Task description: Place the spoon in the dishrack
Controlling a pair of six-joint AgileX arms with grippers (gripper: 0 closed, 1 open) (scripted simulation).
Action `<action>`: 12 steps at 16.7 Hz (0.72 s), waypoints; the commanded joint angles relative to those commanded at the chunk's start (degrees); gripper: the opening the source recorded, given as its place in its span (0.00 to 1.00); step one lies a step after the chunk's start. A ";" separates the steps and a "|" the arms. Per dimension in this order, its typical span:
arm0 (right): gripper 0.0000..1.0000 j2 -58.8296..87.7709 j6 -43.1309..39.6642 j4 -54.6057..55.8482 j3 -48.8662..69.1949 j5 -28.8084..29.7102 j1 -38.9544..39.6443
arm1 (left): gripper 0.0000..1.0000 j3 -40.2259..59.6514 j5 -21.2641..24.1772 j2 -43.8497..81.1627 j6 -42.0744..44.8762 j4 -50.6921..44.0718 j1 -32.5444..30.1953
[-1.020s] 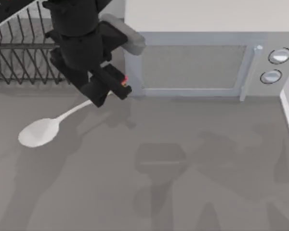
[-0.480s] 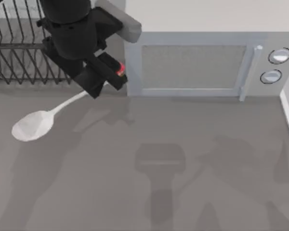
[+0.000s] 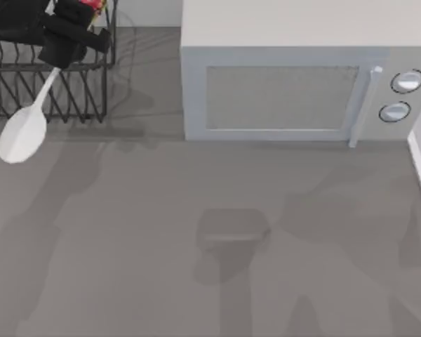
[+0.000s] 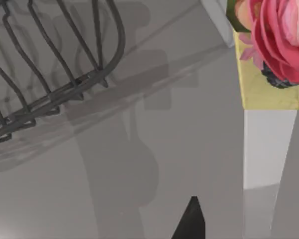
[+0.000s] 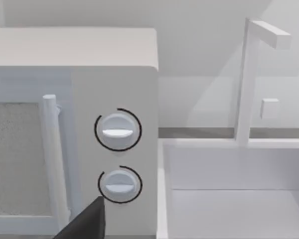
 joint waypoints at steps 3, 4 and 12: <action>1.00 0.00 0.00 0.00 0.00 0.00 0.00 | 0.00 -8.88 1.95 -10.11 -3.00 14.39 7.42; 1.00 0.00 0.00 0.00 0.00 0.00 0.00 | 0.00 -11.95 2.63 -13.65 -4.00 19.39 9.94; 1.00 0.00 0.00 0.00 0.00 0.00 0.00 | 0.00 -30.50 7.09 -37.85 -10.76 49.21 26.08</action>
